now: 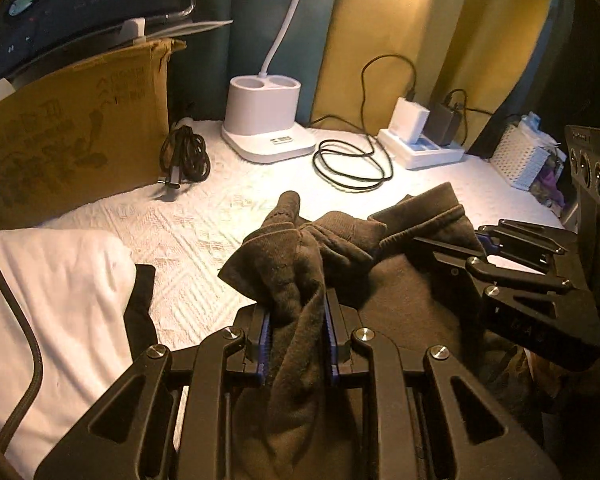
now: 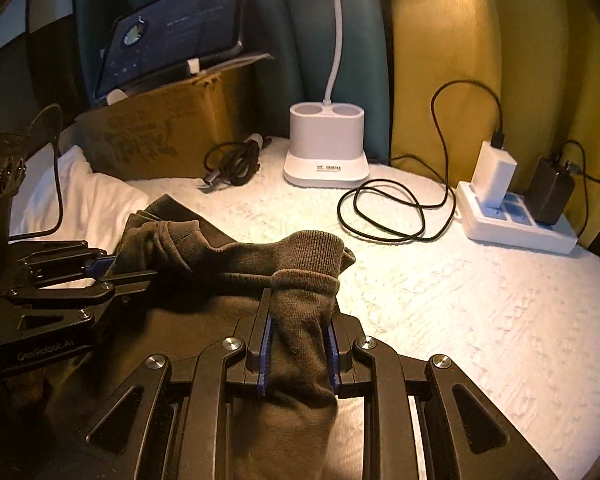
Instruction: Fold small clothes
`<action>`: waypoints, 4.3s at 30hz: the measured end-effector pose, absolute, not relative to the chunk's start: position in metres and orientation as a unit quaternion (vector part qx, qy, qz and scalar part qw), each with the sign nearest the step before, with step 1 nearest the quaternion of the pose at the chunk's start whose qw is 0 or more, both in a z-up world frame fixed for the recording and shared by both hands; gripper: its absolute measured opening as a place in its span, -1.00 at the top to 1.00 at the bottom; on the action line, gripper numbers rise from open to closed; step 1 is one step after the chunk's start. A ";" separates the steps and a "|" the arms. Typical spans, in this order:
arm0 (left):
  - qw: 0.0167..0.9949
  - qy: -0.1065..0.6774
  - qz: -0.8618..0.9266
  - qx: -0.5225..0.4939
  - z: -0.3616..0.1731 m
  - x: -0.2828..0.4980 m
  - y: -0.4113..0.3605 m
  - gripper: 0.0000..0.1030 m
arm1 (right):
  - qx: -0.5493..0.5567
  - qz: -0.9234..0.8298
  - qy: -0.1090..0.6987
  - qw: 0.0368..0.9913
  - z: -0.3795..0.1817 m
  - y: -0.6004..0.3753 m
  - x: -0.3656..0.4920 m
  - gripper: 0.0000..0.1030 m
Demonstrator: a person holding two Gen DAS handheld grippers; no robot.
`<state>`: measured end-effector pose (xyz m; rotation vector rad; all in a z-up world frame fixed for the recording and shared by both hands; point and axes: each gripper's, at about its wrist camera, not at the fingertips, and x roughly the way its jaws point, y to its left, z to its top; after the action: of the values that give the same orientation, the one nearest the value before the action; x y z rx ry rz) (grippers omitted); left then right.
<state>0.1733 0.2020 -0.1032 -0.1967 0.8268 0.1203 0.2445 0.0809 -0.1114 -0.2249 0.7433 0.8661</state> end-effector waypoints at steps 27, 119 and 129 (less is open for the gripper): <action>0.896 0.418 0.136 -0.058 -0.120 0.182 0.223 0.32 | -0.067 0.355 0.388 0.848 -0.131 0.051 0.272 -0.05; 0.916 0.387 0.106 0.011 -0.078 0.020 0.001 -0.50 | -0.055 0.234 0.370 0.897 -0.119 -0.215 0.068 -0.47; 0.939 0.336 0.069 0.013 -0.034 0.017 -0.039 -0.50 | -0.035 0.201 0.337 0.919 -0.086 -0.265 0.063 -0.62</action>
<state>0.0171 -0.0392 -0.0341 0.0274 0.6870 0.1401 0.0629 -0.2648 -0.0857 -0.0729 0.6926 0.4125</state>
